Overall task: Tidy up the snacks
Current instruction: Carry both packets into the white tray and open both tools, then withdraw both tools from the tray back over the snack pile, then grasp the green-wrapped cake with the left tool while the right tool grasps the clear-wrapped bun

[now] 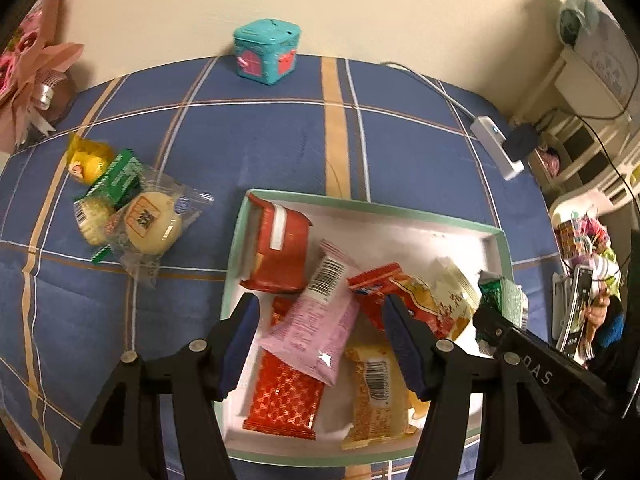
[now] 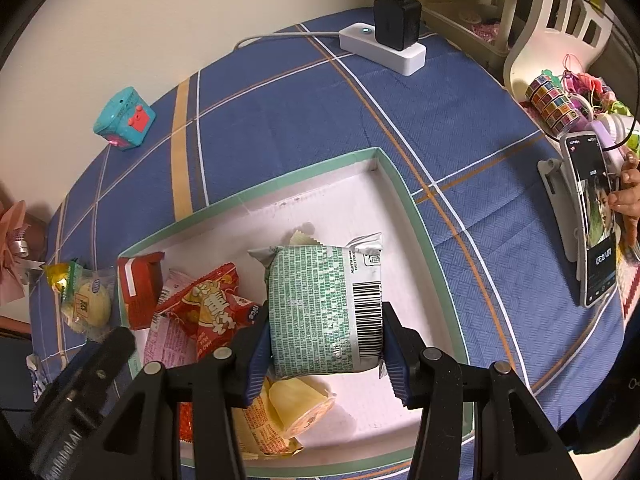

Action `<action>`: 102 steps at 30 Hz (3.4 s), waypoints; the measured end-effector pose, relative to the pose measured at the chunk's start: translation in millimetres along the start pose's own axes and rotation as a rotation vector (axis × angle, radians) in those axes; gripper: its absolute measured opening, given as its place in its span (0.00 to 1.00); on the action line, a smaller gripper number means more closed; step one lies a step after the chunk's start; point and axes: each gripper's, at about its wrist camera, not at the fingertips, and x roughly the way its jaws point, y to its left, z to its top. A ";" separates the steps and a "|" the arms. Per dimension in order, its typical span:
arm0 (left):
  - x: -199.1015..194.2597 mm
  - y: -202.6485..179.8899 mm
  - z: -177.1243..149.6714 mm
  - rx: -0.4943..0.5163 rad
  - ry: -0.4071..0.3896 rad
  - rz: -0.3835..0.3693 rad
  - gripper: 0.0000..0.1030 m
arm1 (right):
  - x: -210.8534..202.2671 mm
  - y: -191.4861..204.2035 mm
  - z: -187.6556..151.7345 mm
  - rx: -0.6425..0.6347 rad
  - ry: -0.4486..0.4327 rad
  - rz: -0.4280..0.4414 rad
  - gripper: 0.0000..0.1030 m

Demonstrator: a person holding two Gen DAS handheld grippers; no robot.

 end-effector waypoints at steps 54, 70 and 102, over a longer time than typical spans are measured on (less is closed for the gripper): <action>-22.7 108.7 21.0 -0.119 -0.083 0.236 0.96 | -12.0 57.3 -1.9 -0.108 -0.085 -0.005 1.00; -40.2 191.1 29.1 -0.229 -0.097 0.271 0.96 | -8.9 144.9 -26.1 -0.262 -0.102 0.062 1.00; 8.6 275.9 57.7 -0.428 -0.042 0.202 0.96 | 46.8 281.4 -44.8 -0.392 -0.090 0.190 0.99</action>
